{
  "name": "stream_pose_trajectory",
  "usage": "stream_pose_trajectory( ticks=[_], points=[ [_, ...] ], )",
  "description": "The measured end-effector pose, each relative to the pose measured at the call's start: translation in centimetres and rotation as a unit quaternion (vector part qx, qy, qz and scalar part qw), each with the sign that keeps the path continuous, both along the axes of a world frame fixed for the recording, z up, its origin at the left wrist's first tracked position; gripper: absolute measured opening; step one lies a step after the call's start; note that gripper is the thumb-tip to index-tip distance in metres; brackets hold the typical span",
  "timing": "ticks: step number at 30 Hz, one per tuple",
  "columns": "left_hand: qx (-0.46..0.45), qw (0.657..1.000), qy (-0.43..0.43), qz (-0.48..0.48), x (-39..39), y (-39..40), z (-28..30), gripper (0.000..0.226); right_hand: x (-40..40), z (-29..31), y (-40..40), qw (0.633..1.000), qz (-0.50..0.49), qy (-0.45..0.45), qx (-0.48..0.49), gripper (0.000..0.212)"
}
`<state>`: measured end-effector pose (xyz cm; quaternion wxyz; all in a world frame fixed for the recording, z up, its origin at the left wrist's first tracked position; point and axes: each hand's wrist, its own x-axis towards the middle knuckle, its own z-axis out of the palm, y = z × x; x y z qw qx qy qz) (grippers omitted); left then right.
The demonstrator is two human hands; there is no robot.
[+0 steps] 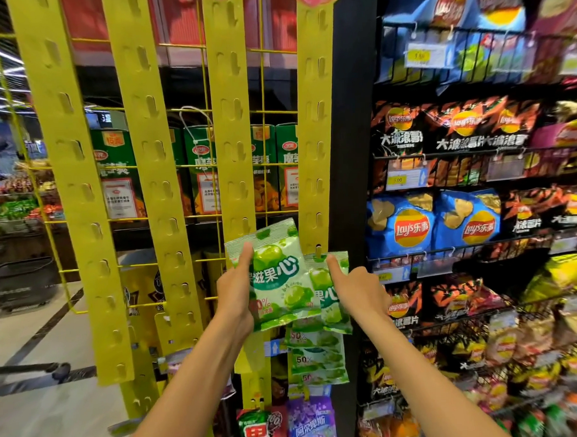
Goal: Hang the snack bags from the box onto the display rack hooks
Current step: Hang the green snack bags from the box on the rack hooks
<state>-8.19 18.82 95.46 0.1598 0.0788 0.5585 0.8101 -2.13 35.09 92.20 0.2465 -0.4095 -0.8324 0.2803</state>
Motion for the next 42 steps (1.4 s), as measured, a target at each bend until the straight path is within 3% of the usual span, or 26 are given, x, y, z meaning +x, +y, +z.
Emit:
stream_pose_trajectory(
  ticks=[3,6,8,12,16,23,33,38,42],
  points=[
    [-0.031,0.999,0.022,-0.004,0.5,1.5,0.7,0.034,1.4,1.8,0.7,0.995,-0.007,-0.017,0.093,0.054],
    [-0.045,0.998,0.042,-0.012,0.9,3.1,1.6,0.033,2.1,4.5,2.5,0.968,0.027,0.079,0.236,0.034],
    [-0.047,0.997,0.055,-0.010,0.8,4.4,2.4,0.030,1.9,7.0,3.6,0.924,0.102,0.162,0.331,0.022],
    [-0.066,0.991,0.097,0.065,0.2,6.8,4.4,0.036,0.2,11.9,4.1,0.819,0.192,0.191,0.507,0.038],
    [-0.180,0.965,0.136,0.131,-0.5,8.2,5.5,0.051,-2.1,14.2,3.7,0.763,0.189,0.152,0.600,0.048],
    [-0.227,0.952,0.142,0.151,-1.2,8.9,3.1,0.044,-3.2,14.5,4.6,0.742,0.199,0.139,0.626,0.057],
    [-0.209,0.951,0.163,0.158,-0.5,8.4,1.4,0.047,-3.1,14.2,4.4,0.756,0.195,0.131,0.611,0.056],
    [-0.209,0.941,0.242,0.106,1.0,7.7,0.9,0.027,-3.1,13.7,4.2,0.760,0.185,0.129,0.609,0.057],
    [-0.289,0.893,0.338,0.073,2.1,6.2,0.0,0.026,-2.7,12.8,3.7,0.768,0.182,0.150,0.595,0.058]
  ],
)
